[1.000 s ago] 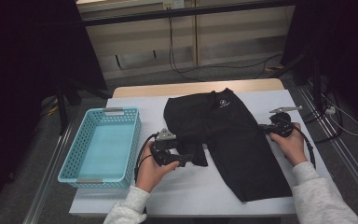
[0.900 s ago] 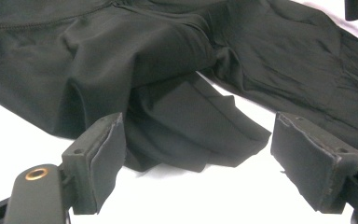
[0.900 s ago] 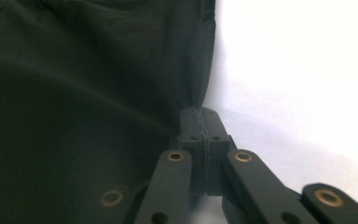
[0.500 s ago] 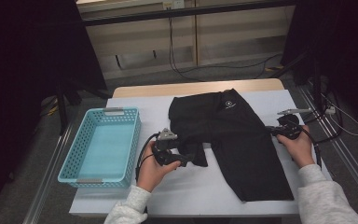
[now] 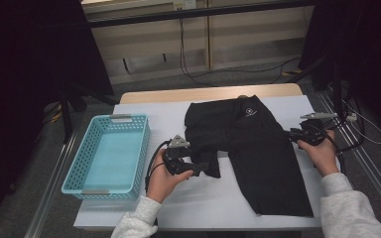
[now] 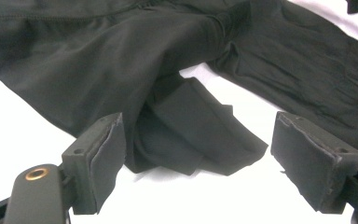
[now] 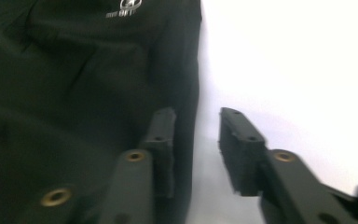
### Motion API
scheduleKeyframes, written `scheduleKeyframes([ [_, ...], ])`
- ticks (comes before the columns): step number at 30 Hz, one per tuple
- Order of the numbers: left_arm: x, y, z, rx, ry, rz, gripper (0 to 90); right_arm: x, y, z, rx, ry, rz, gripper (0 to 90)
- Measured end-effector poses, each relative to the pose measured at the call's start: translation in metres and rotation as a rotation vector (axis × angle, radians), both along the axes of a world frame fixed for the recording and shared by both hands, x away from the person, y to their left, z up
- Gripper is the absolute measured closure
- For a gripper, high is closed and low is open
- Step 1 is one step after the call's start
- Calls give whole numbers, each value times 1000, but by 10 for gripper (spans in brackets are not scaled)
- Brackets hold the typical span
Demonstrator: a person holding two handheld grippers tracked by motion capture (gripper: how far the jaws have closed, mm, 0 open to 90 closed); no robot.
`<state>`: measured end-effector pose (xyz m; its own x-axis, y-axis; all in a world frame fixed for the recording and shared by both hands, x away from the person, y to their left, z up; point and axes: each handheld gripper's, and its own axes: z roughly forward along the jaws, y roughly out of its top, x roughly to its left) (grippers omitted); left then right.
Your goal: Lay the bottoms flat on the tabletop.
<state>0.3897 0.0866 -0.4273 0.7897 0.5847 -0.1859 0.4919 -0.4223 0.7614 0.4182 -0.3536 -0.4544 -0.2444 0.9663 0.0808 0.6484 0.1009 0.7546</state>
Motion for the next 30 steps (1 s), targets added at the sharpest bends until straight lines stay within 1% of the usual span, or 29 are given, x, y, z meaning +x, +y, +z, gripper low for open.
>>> scheduleKeyframes([
  [1,0,1,0,-2,6,3,182,6,2,0,-3,-13,4,606],
  [2,0,1,0,-2,7,5,182,12,5,0,4,-14,7,602],
  [4,0,3,-1,-2,8,10,182,23,12,-2,-6,-30,-5,547],
  [5,0,4,-1,-9,10,17,182,29,15,-4,-5,-32,-5,569],
  [6,0,5,0,-5,7,21,182,35,19,-5,2,-25,6,567],
  [7,0,6,-1,-1,7,22,182,40,23,-7,-9,-14,12,561],
  [8,0,6,0,-1,11,20,182,46,26,-8,-42,-7,19,563],
  [9,0,6,-1,-1,11,23,182,51,29,-9,-64,1,10,566],
  [10,0,6,-1,-3,12,22,182,56,29,-10,-57,-3,3,620],
  [11,0,6,-1,-5,12,24,182,58,29,-10,-39,-12,7,704],
  [12,0,6,-1,-5,14,28,183,61,28,-11,-30,2,9,761],
  [13,0,7,-1,-7,13,29,182,62,27,-12,-18,3,15,884],
  [14,0,7,-1,-8,12,33,183,63,24,-11,-14,6,14,899],
  [15,1,8,-1,-6,13,32,182,62,21,-11,-6,3,-9,900],
  [16,1,9,-1,-7,11,35,183,62,17,-11,12,8,-22,900],
  [18,2,10,-1,-6,8,38,183,60,7,-11,24,2,-66,900],
  [19,2,10,-2,-7,10,37,183,59,2,-11,46,10,-74,900],
  [21,3,10,-2,-7,11,42,183,57,-5,-11,53,26,-102,900],
  [22,3,11,-2,-7,11,47,184,56,-7,-11,68,30,-106,897],
  [23,3,11,-2,-4,11,47,183,55,-9,-13,81,33,-96,853],
  [24,4,11,-3,-6,10,51,184,55,-8,-13,95,32,-86,768],
  [25,4,12,-3,-6,11,54,184,53,-7,-11,66,20,-96,726],
  [26,4,12,-3,1,11,51,184,50,-5,-10,38,8,-95,713],
  [27,5,13,-3,3,9,51,184,48,-4,-9,42,0,-83,650],
  [28,5,13,-3,7,8,54,185,46,-3,-8,46,-1,-86,623],
  [29,5,13,-3,10,7,56,184,43,-1,-7,34,0,-80,623],
  [30,5,14,-3,12,8,57,185,40,1,-6,27,-4,-65,598],
])
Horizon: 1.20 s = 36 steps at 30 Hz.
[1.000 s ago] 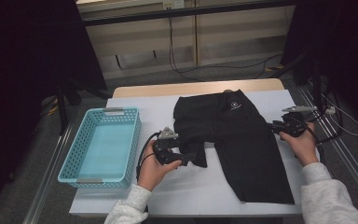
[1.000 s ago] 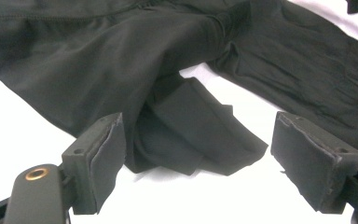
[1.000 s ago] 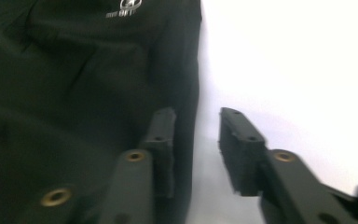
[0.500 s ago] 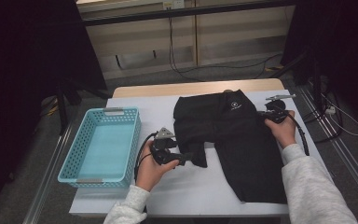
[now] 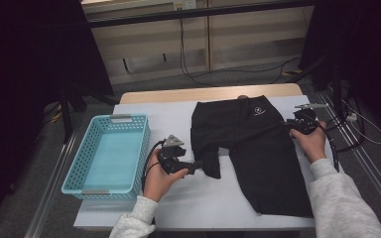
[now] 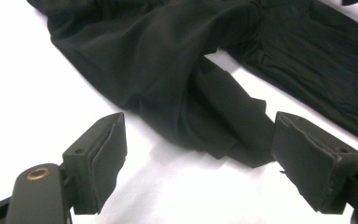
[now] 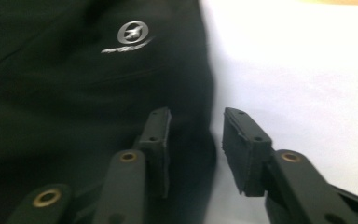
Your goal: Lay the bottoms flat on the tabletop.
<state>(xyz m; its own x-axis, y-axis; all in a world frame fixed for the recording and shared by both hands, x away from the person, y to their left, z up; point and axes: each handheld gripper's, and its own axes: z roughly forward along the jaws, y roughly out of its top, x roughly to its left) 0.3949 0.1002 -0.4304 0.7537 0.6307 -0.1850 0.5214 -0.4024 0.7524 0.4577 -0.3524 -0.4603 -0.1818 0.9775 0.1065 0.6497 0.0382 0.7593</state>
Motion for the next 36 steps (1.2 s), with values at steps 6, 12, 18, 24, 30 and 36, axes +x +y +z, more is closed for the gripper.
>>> scheduleKeyframes([
  [6,0,-3,-3,10,9,-10,187,-26,15,9,-37,-8,71,436],
  [12,0,-5,-5,21,8,-18,185,-50,36,17,-58,-34,159,350],
  [18,0,-7,-4,44,6,-25,174,-71,58,24,-106,-55,251,285],
  [24,0,-6,-5,50,10,-23,168,-87,74,29,-110,-80,300,251],
  [30,-1,-2,-3,46,2,-13,162,-94,95,25,-115,-73,372,232],
  [36,-3,4,-3,48,3,0,162,-99,125,27,-128,-91,456,206],
])
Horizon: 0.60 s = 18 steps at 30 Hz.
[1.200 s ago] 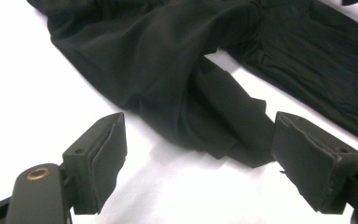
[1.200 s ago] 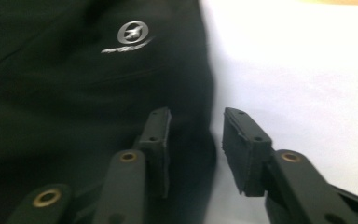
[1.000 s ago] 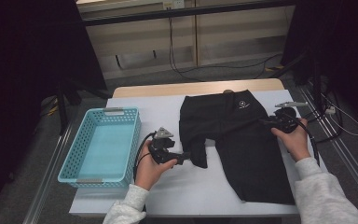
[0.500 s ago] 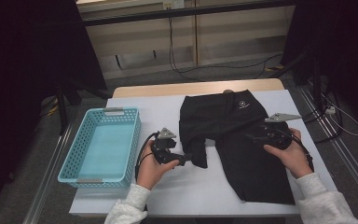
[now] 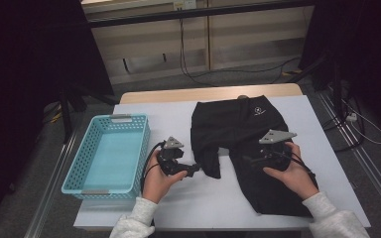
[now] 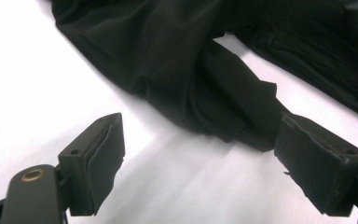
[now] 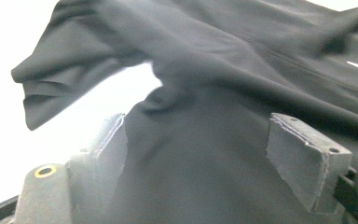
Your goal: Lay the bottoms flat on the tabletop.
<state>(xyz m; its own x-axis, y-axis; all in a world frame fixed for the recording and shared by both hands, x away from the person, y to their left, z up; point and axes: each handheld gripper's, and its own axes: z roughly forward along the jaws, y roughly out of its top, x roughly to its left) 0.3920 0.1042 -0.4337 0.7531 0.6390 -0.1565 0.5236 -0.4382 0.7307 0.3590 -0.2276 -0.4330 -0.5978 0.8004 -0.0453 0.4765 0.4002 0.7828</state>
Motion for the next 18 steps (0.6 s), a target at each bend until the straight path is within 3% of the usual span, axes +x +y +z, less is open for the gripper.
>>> scheduleKeyframes([
  [5,-3,6,0,-6,0,14,161,0,22,-1,-9,0,66,211],
  [18,-6,17,0,-6,-1,41,169,-2,66,-6,0,18,195,430],
])
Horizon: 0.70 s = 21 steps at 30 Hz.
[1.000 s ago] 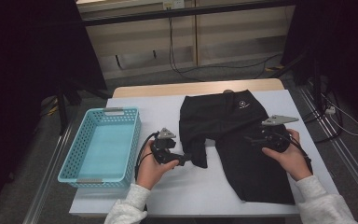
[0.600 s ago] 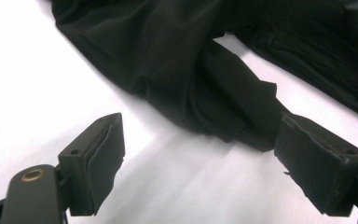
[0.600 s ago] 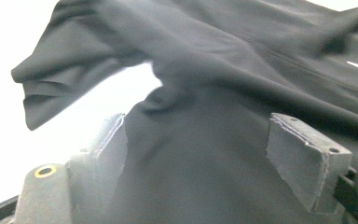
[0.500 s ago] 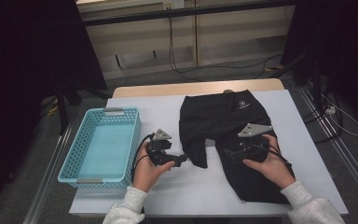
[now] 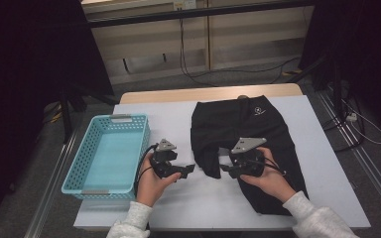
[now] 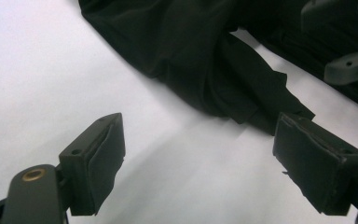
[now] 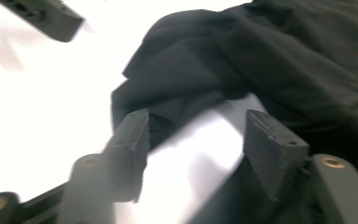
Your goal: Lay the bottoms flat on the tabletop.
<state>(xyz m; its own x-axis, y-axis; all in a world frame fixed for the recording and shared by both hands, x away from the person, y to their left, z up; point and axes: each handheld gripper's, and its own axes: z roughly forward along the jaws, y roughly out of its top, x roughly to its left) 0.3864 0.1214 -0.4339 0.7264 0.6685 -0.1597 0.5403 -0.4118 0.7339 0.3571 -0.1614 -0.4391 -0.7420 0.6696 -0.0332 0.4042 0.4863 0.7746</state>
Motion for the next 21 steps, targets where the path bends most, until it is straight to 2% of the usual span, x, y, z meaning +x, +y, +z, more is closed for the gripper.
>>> scheduleKeyframes([
  [4,0,1,0,-4,-2,5,173,-3,10,-3,11,5,30,489],
  [6,0,1,0,-3,3,6,173,-3,16,-4,25,8,42,491],
  [9,0,2,-1,-4,6,3,173,-4,27,-6,7,25,65,488],
  [11,-1,3,0,-2,6,6,173,-5,33,-7,-2,8,73,499],
  [14,-1,3,0,-12,5,9,173,-3,40,-7,5,10,85,509],
  [16,-2,3,-1,-8,9,11,173,-2,45,-10,-32,41,90,541],
  [17,-2,4,-1,-7,10,9,174,-2,46,-12,-40,46,85,587],
  [19,-2,4,-2,-3,9,8,174,0,46,-14,-59,26,65,702],
  [21,-2,4,-2,-5,11,5,175,2,42,-12,-17,35,60,857],
])
